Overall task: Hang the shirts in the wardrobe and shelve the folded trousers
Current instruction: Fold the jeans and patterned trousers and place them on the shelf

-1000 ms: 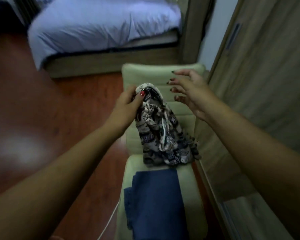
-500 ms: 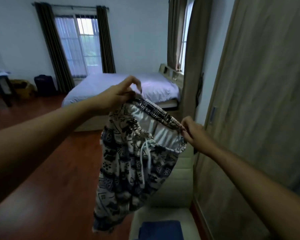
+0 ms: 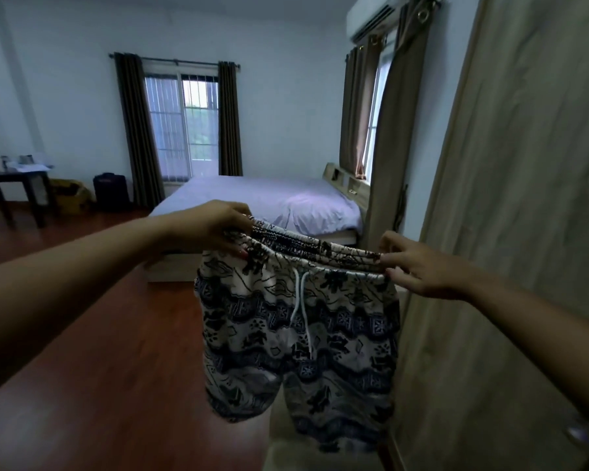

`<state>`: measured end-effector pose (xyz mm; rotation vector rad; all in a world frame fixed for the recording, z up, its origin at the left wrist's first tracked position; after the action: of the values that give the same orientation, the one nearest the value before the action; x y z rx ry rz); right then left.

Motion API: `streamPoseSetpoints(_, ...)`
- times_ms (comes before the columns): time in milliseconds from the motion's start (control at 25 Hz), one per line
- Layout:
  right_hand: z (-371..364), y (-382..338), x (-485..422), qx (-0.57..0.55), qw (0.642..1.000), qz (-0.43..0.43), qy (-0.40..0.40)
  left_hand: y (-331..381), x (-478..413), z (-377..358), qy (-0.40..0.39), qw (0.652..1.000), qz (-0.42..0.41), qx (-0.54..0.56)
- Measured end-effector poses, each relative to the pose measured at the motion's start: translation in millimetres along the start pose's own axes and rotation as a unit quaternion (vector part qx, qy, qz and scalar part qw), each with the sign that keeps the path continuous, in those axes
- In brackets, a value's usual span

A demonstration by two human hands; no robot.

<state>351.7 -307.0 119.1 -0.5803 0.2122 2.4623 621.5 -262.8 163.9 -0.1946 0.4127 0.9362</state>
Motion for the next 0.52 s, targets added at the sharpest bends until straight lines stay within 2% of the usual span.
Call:
streamPoseSetpoints(160, 39.0, 7.8, -1.8, -0.092, 0.985, -0.069, 0.127, -28.6, 19.2, 13.8, 0.053, 0.979, 0.145, 0.135)
streamPoseSetpoints(240, 43.0, 12.5, -0.1, -0.165, 0.967, -0.114, 0.158, -29.9, 22.6, 16.7, 0.074, 0.969, 0.157, 0.177)
streamPoseSetpoints(400, 41.0, 6.0, 6.7, -0.345, 0.910, -0.180, 0.143, -28.6, 29.8, 28.4, 0.121, 0.930, 0.187, 0.292)
streamPoseSetpoints(520, 41.2, 1.9, 11.5, -0.453, 0.851, -0.233, 0.123, -30.0, 37.7, 31.0, 0.141, 0.899, 0.221, 0.352)
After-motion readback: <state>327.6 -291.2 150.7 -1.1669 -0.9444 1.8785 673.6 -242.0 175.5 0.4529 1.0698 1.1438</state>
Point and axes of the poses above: each hand's wrist, its own x-axis away from the middle knuckle, its own z-axis out of the back of the hand, y = z × x, the point moved 8 cm from there along -x, towards the middle knuckle, and after that the axes turned 13 degrees about y, right-handed, at the moved point
